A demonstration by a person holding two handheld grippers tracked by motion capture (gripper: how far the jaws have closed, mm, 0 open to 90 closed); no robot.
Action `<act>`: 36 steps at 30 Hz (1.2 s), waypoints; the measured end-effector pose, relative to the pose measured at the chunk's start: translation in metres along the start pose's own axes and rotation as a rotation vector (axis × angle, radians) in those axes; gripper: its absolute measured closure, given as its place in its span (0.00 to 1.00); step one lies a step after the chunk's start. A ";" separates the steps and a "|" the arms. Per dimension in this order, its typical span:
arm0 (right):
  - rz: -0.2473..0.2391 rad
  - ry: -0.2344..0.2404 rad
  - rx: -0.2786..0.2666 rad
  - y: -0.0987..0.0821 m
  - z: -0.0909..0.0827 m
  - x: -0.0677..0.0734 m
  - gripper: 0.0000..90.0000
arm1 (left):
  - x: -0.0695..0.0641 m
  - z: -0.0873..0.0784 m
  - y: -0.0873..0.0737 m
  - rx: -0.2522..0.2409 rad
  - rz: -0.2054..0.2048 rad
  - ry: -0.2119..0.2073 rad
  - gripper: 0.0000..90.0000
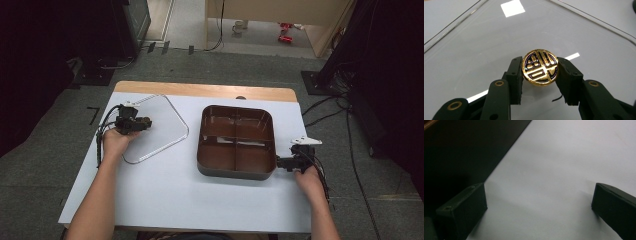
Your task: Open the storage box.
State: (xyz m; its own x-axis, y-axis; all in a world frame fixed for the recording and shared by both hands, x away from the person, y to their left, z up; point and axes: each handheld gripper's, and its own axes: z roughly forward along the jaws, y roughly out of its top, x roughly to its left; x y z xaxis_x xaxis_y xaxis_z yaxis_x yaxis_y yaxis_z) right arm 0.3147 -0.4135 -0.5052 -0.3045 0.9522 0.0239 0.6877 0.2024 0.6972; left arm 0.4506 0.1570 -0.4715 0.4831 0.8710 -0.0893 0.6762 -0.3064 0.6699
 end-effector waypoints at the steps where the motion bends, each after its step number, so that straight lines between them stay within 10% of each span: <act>1: 0.000 0.000 0.000 0.000 0.000 0.000 0.00 | 0.000 0.000 0.000 -0.001 -0.006 -0.002 0.65; 10: 0.000 0.000 0.000 0.000 0.000 0.000 0.00 | 0.002 -0.001 0.000 -0.005 -0.051 -0.038 0.59; 17: 0.000 0.000 0.000 0.000 0.000 0.000 0.00 | -0.007 -0.010 0.006 -0.012 -0.013 -0.021 0.44; 26: 0.000 0.000 0.000 0.000 0.000 0.000 0.00 | -0.013 -0.032 0.015 -0.100 -0.028 -0.053 0.42; 36: 0.000 0.000 0.000 0.000 0.000 0.000 0.00 | -0.038 -0.031 0.021 -0.083 0.052 -0.078 0.33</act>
State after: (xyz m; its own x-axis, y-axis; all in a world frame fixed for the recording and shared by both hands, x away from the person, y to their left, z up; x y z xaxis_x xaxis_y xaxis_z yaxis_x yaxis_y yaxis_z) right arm 0.3147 -0.4136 -0.5052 -0.3050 0.9521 0.0239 0.6875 0.2027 0.6973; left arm 0.4288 0.1291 -0.4315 0.5601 0.8214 -0.1078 0.6025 -0.3146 0.7335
